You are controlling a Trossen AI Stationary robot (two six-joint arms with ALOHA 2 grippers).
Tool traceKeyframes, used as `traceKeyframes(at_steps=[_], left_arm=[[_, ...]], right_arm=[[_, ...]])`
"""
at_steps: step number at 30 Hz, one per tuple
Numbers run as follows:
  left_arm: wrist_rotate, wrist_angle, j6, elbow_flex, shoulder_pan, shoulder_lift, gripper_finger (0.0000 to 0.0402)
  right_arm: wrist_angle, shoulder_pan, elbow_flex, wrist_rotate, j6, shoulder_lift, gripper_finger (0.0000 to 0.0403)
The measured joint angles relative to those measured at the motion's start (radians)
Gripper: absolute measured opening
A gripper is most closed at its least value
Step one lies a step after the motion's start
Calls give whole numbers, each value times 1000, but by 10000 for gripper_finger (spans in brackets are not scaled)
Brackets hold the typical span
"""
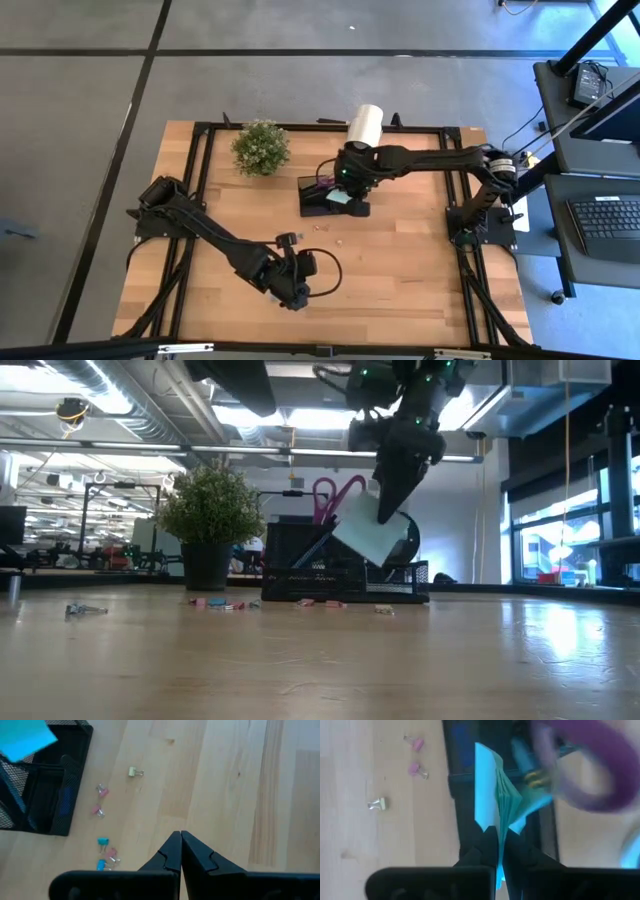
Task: Pick and place office supplies into organizer
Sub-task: Put the blue sticky notes into the black desk organizer
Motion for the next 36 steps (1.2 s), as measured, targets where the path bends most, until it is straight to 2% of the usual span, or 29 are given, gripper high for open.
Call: traceKeyframes(at_steps=[8,17,27,36], left_arm=[[-1,-10,8,0,16,-2,1],[6,-4,30,0,40,-2,1],[9,-1,34,0,40,-2,1],[8,-2,37,0,40,-2,1]], right_arm=[[-84,0,-3,4,-56,53,13],[-34,-1,-5,3,-106,78,13],[-18,-4,-2,1,-126,172,15],[-2,-4,-3,7,-158,170,52]])
